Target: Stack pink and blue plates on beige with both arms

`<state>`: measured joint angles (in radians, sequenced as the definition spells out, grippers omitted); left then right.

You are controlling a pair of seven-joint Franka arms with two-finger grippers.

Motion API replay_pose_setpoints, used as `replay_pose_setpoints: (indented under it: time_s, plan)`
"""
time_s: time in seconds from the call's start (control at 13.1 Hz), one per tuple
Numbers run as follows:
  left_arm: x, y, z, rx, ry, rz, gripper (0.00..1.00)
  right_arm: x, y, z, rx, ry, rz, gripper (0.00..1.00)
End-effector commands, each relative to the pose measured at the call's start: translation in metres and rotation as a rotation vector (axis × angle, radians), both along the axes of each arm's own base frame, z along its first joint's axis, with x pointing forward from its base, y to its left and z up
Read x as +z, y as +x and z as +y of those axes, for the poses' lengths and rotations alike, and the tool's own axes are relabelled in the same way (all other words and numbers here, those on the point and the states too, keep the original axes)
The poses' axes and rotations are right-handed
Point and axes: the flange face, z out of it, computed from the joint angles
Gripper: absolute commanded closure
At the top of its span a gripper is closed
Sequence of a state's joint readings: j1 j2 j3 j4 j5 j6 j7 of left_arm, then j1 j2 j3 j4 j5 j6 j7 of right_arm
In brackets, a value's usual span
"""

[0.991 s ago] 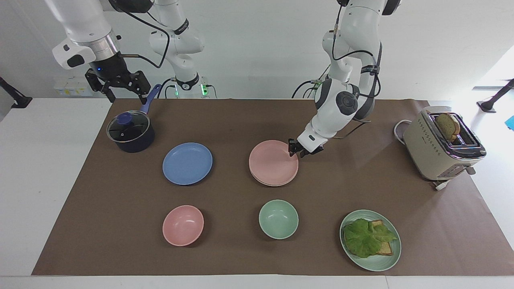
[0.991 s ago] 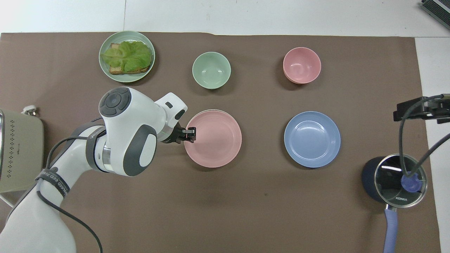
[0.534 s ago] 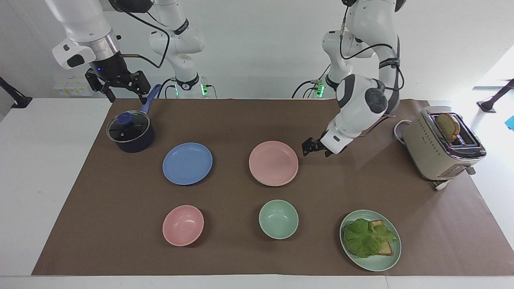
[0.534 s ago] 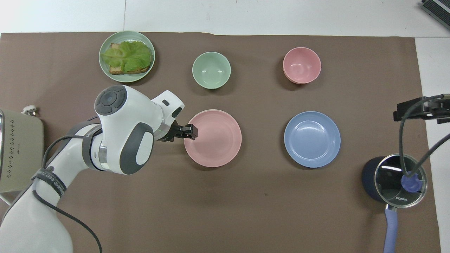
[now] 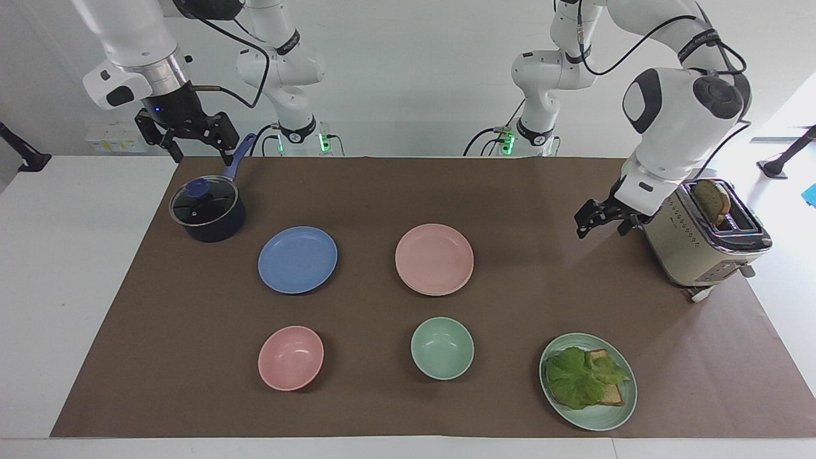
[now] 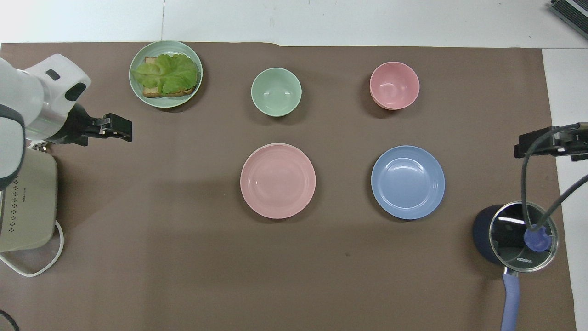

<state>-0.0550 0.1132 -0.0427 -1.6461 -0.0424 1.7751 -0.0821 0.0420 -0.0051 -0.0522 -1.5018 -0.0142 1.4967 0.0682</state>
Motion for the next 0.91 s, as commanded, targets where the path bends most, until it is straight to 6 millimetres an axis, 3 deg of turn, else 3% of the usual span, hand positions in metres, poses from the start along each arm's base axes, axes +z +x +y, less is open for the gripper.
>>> replay_pose_setpoints:
  time_s: [0.0, 0.3, 0.84]
  plan:
    - [0.039, -0.001, 0.024, -0.064, 0.031, 0.004, 0.0, 0.001, -0.004, -0.001, -0.012, 0.026, -0.016, 0.0]
    - [0.079, -0.017, 0.023, -0.068, 0.031, -0.051, 0.0, 0.001, -0.004, -0.001, -0.012, 0.026, -0.016, 0.0]
    - [0.078, -0.018, 0.023, -0.063, 0.029, -0.046, 0.0, 0.001, -0.004, -0.001, -0.003, 0.024, -0.016, 0.0]
